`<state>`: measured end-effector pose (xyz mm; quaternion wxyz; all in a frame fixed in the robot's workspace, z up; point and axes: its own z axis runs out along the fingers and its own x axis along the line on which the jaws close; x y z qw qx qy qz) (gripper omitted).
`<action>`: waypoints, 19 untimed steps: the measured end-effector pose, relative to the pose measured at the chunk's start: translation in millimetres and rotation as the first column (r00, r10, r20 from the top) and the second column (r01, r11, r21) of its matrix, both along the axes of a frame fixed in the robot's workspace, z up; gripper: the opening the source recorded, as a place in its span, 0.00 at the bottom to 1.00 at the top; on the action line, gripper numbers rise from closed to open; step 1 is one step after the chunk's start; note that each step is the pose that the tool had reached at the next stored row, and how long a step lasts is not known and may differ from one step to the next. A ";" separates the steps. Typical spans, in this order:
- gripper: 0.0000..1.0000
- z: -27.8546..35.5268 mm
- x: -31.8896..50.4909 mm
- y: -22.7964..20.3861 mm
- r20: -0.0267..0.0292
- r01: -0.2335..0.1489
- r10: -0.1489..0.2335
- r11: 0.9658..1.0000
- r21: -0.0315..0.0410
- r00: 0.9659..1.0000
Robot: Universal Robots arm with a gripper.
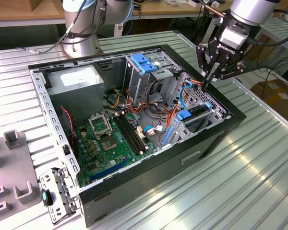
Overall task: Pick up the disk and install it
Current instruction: 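Insert the first disk wire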
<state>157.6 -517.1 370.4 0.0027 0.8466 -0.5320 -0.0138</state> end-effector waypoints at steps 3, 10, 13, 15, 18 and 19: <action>0.17 0.0 -6.6 0.0 0.000 0.019 -0.019 1.000 0.000 1.000; 0.17 -0.6 -11.2 0.1 0.000 0.135 -0.135 0.991 0.000 0.991; 0.17 -0.7 -14.9 0.0 0.002 0.146 -0.146 0.989 0.000 0.989; 0.17 -0.8 -15.0 0.1 0.002 0.184 -0.184 0.983 0.000 0.983; 0.17 -1.2 -15.0 0.1 0.002 0.245 -0.245 0.970 0.000 0.970; 0.17 -1.4 -15.0 0.1 0.001 0.261 -0.261 0.965 0.000 0.965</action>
